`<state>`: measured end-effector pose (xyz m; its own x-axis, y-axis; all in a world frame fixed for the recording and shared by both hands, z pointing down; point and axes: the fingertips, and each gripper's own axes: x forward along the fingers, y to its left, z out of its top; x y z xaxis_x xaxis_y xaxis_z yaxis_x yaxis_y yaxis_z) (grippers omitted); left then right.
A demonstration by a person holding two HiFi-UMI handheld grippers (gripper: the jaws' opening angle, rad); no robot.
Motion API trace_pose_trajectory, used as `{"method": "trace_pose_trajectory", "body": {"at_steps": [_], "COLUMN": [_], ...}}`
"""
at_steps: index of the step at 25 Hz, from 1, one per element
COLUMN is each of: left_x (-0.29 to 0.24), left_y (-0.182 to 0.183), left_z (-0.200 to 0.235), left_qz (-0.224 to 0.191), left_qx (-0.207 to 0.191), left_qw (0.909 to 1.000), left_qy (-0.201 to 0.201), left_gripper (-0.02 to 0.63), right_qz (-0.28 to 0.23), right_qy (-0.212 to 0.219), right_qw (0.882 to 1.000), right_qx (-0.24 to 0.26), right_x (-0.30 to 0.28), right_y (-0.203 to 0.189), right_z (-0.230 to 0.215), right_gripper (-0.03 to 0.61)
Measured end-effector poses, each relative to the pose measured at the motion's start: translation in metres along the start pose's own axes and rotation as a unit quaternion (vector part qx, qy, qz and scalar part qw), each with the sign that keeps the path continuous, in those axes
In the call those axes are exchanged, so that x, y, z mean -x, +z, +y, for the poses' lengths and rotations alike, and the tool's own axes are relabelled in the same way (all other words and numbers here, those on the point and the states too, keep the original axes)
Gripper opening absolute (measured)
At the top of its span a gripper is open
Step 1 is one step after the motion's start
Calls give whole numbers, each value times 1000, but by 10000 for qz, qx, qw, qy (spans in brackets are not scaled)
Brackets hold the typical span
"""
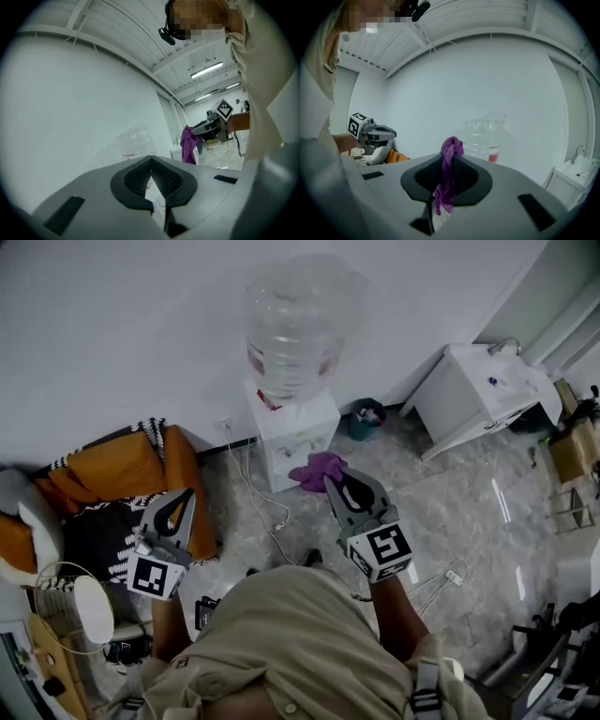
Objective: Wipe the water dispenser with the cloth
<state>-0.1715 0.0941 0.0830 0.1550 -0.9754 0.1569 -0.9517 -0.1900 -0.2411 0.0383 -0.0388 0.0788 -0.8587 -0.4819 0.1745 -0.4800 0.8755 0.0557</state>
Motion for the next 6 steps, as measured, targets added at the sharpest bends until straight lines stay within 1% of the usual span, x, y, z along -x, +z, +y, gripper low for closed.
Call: {"method": "trace_pose_trajectory", "body": {"at_steps": [6], "left_x": [19], "left_y": [-3], "left_z": [1], "left_qz": [20], "left_qx": [54], "left_qw": [10000], "left_qy": [-7], "left_gripper": [15], "right_qz": [48], "right_qy": [-10], "right_qw": [10000], "right_qx": [-40], "right_x": [7], "right_y": [0], "right_z": [16], "right_gripper": [58]}}
